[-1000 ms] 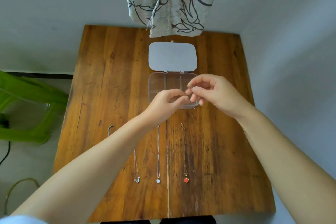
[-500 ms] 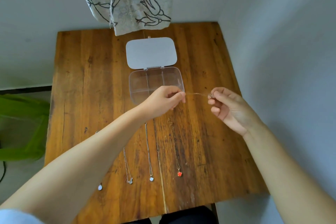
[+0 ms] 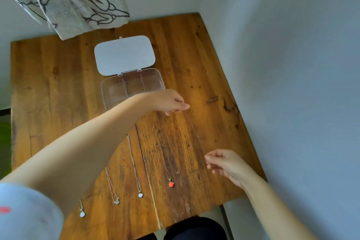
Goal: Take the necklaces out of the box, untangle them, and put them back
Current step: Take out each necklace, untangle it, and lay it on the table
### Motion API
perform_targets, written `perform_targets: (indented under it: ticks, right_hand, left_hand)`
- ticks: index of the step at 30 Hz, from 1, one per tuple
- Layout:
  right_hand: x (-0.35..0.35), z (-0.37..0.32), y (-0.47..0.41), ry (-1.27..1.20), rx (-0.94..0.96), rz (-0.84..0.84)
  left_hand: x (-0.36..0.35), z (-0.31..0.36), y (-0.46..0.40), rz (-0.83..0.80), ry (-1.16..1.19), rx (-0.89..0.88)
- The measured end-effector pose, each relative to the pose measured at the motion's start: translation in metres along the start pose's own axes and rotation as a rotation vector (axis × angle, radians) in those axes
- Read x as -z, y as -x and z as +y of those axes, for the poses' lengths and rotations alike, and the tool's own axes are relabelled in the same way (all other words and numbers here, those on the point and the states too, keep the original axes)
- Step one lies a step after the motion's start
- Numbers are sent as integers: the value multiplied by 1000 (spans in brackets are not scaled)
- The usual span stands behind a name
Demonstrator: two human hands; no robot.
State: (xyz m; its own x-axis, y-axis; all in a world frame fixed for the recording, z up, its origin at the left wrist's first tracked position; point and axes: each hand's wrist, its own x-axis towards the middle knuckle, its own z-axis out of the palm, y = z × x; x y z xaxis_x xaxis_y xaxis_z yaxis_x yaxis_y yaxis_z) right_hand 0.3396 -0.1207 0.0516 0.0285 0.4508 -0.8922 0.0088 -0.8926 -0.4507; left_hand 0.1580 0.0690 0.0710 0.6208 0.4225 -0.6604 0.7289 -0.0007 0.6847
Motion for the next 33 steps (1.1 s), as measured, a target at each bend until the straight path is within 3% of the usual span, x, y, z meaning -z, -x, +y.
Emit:
perform_targets:
  ticks: [5, 10, 21, 24, 33]
  right_hand:
    - [-20, 32, -4, -95, -105, 104]
    - [-32, 47, -10, 242, -8, 244]
    - [-27, 52, -13, 509, 89, 260]
    - [-26, 48, -9, 538, 100, 256]
    - [-59, -15, -2, 690, 301, 234]
  left_hand:
    - [-16, 1, -31, 16, -354, -21]
    - [-41, -6, -50, 65, -682, 20]
    - [-54, -33, -59, 313, -905, -156]
    - [-54, -36, -54, 382, -835, -181]
    - [-60, -68, 46, 589, -288, -156]
